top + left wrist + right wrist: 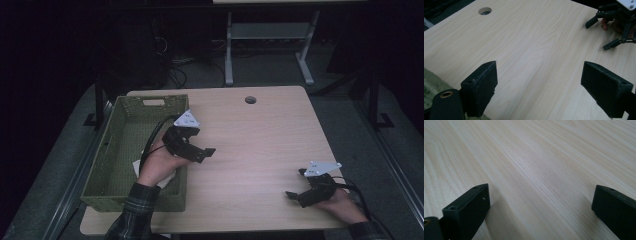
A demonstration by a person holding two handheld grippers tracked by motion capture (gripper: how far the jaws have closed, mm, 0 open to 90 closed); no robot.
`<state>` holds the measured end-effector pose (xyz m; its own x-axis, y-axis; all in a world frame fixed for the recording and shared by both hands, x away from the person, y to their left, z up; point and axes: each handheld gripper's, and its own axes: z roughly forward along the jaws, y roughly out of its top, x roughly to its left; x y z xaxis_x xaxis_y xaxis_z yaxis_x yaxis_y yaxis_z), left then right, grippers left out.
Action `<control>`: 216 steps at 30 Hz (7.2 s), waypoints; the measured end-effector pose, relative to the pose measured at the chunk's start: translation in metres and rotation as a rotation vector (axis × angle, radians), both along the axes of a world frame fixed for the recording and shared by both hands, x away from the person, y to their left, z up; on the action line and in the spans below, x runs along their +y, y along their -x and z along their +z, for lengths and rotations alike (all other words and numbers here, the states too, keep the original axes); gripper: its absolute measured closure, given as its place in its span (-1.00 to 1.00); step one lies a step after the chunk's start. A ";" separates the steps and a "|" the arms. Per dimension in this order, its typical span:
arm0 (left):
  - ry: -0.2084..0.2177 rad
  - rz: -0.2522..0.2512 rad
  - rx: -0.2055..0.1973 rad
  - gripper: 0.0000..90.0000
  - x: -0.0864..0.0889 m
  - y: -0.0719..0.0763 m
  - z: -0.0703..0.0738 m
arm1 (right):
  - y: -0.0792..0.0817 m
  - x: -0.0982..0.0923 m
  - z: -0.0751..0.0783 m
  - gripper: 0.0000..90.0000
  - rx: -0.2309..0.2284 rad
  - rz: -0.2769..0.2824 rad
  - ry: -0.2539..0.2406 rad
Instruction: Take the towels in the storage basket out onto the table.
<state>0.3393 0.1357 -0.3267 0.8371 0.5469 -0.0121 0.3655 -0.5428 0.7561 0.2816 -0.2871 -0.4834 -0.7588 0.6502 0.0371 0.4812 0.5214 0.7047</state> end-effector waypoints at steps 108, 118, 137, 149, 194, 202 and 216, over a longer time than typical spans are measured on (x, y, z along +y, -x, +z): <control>-0.317 0.276 0.294 0.68 0.110 -0.016 -0.089 | 0.000 -0.001 0.000 -0.97 0.002 0.009 0.002; -0.164 0.318 0.196 0.70 0.122 -0.009 -0.070 | 0.000 -0.001 0.000 -0.97 0.002 0.009 0.002; 0.035 0.294 0.021 0.70 0.132 0.008 -0.020 | 0.000 0.000 0.000 -0.97 0.001 0.007 0.001; 0.162 0.244 -0.034 0.70 0.125 0.013 0.014 | 0.000 -0.001 0.000 -0.97 0.002 0.008 0.001; 0.344 -0.047 -0.084 0.71 -0.003 0.013 0.057 | 0.000 0.000 0.000 -0.97 0.001 0.007 0.000; 0.334 -0.096 -0.074 0.71 -0.035 0.013 0.048 | 0.000 0.000 0.000 -0.97 0.003 0.006 -0.001; 0.325 -0.148 -0.053 0.71 -0.082 0.015 0.017 | 0.000 0.000 0.000 -0.97 0.005 0.005 -0.003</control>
